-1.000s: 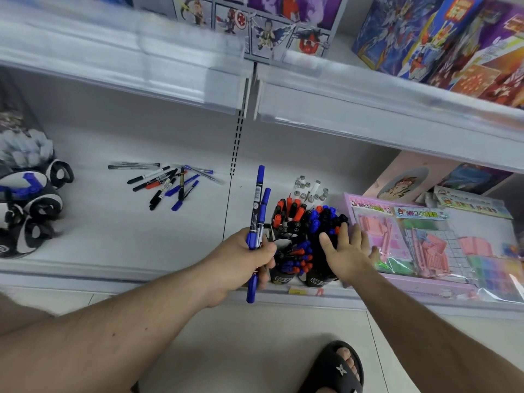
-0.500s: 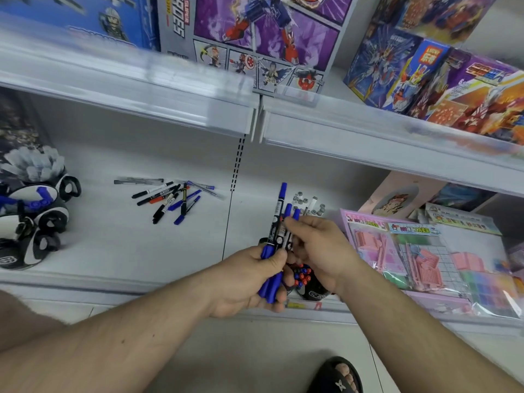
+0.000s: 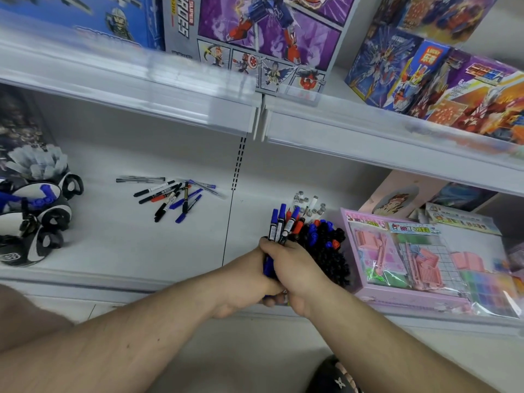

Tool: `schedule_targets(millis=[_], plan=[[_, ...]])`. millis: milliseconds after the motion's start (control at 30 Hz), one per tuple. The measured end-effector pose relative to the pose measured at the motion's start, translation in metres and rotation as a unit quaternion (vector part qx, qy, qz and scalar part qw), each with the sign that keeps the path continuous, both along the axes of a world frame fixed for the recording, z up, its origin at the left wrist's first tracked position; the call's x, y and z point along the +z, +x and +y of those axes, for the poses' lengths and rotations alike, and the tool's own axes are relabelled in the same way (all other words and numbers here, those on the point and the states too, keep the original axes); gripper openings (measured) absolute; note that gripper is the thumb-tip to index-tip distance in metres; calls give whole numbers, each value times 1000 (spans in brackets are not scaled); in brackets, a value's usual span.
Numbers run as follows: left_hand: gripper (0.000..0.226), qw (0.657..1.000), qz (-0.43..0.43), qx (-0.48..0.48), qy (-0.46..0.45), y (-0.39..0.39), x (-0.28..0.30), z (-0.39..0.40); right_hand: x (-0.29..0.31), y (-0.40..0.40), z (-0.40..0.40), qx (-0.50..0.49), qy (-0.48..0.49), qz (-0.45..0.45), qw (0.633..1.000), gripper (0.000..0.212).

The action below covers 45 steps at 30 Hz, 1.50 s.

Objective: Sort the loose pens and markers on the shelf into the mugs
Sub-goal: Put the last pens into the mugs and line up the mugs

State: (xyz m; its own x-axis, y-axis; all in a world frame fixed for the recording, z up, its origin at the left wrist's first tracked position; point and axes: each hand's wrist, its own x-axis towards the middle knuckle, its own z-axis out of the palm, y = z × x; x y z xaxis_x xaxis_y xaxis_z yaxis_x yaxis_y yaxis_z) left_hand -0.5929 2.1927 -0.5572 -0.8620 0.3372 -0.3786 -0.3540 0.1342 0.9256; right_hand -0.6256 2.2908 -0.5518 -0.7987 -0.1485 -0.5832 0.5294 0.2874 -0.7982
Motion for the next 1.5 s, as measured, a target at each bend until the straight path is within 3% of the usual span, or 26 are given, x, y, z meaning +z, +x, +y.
schedule_targets(millis=[67,167,233,300,400,467,533,600,667,800,933,1033,1133,1267,1400,1500], plan=[[17,998,-45,-35,0,0,-3,-3,-5,-3,3,-29,9,19,999,19],[13,989,-142,-24,-38,0,-3,-12,-9,-6,21,21,97,111,989,20],[14,988,-134,60,-53,-4,-6,-17,-5,-4,34,83,120,110,983,19],[5,978,-103,183,7,-10,-6,-18,-1,-1,43,179,163,95,965,17],[20,947,-99,290,99,-20,-7,-19,7,5,46,341,271,91,896,19],[29,962,-92,255,44,-21,-12,-15,14,7,42,406,309,103,854,20],[32,982,-80,164,-53,-16,-20,-9,21,4,39,423,319,132,838,15],[31,986,-95,70,-119,-10,-29,-4,26,0,40,406,304,140,850,9],[31,982,-121,44,-139,-7,-35,-3,31,-3,43,382,274,116,875,24],[32,978,-111,138,-108,-17,-33,-2,41,-9,59,232,132,98,959,18],[38,967,-55,216,-123,-25,-31,-1,32,-8,61,69,45,96,992,14],[45,962,-10,239,-134,-26,-32,0,17,-6,52,10,54,120,991,14],[37,962,5,244,-122,-27,-29,-2,17,-18,55,4,89,171,981,9],[27,963,-23,242,-116,-34,-30,-12,13,-50,81,20,254,299,920,11],[18,964,-33,243,-103,-38,-33,-16,-21,-68,91,68,339,299,889,5],[8,969,-25,231,-87,-37,-30,-13,-42,-73,85,85,350,316,877,6]])
